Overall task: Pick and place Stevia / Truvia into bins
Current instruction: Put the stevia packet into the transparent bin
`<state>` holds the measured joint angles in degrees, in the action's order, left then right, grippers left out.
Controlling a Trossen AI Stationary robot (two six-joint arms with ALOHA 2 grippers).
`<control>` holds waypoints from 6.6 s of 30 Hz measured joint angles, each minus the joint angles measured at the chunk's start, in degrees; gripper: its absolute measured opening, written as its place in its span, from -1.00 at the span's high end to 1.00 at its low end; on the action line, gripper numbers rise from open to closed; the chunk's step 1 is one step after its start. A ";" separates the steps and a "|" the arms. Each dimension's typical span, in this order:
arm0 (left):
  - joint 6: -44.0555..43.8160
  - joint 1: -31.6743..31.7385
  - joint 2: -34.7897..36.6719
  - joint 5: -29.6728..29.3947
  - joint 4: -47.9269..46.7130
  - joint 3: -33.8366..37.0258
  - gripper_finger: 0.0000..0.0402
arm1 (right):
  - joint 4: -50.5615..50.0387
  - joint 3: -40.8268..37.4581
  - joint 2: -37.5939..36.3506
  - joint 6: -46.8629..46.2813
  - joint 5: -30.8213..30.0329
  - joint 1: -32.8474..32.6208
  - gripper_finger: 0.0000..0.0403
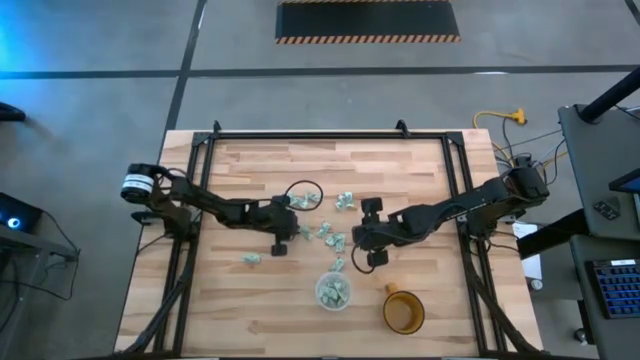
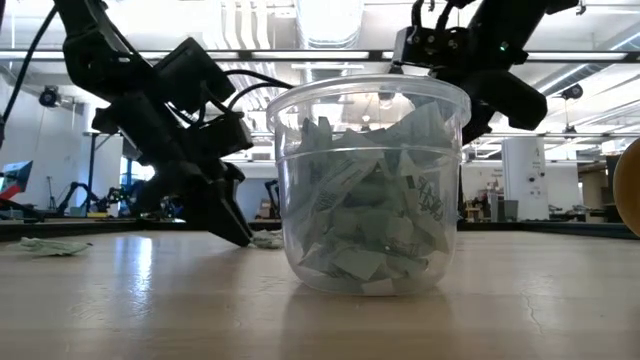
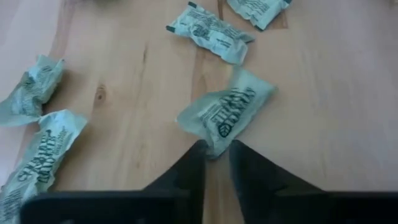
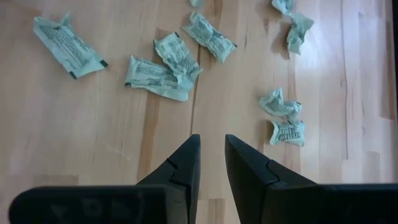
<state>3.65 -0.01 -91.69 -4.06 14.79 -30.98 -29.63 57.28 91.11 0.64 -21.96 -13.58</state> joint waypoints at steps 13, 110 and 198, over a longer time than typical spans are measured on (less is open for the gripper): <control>-0.12 0.00 1.00 -0.96 -0.39 0.24 0.76 | -0.04 -0.15 0.00 -1.13 0.04 0.00 0.68; -0.25 -10.06 3.87 17.30 25.22 -4.18 0.73 | 3.26 -1.16 0.07 0.00 2.95 0.00 0.71; -7.79 -15.08 31.77 -20.09 -15.75 7.61 0.08 | 23.02 -5.64 11.99 2.91 20.94 29.55 0.10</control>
<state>-4.14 -15.09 -59.92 -24.16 -0.97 -23.38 -6.61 51.64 103.10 3.55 -1.02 15.97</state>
